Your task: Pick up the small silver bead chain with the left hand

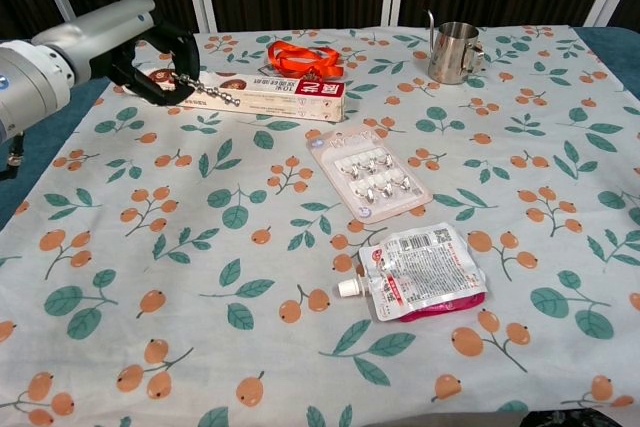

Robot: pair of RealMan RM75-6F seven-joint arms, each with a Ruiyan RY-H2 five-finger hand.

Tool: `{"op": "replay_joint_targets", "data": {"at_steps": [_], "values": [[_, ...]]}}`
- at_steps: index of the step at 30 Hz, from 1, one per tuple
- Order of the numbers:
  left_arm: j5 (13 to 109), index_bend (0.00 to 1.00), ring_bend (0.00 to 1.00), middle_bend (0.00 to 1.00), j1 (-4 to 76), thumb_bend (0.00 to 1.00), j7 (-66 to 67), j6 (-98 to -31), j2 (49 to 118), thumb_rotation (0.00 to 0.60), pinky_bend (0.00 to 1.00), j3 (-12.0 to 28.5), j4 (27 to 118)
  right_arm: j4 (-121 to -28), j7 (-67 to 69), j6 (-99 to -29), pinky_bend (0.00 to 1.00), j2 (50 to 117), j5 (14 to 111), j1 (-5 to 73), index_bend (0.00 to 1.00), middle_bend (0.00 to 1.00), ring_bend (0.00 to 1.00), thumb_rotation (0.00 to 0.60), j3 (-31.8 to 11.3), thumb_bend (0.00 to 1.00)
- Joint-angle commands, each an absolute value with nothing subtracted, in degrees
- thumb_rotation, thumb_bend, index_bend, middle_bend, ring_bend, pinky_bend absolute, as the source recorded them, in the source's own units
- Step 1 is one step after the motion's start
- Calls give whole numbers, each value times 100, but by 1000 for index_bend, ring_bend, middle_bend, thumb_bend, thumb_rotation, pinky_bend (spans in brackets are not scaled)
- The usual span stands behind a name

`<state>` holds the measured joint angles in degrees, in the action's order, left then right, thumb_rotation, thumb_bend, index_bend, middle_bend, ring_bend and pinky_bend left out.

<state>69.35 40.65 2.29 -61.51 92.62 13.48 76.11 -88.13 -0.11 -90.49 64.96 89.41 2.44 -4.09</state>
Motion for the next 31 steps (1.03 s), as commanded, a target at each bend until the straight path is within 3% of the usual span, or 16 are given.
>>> {"op": "replay_joint_targets", "data": {"at_steps": [1,21,31], "values": [[7140,572,218,585,3982,429,-515,-6310,9257,600,211,1528,7673,-8816,-17,-9050,136,6497,8944,243,20,15,41,600,-408,154],[6927,588,218,597,4149,429,-1871,-6338,9162,600,217,2341,8243,-8821,-29,-9039,136,6497,8937,244,21,15,41,600,-408,154],[6734,589,225,598,4158,429,-1970,-6255,8999,600,237,2464,8530,-8823,-19,-9032,136,6496,8938,247,22,15,41,600,-408,154]]}}
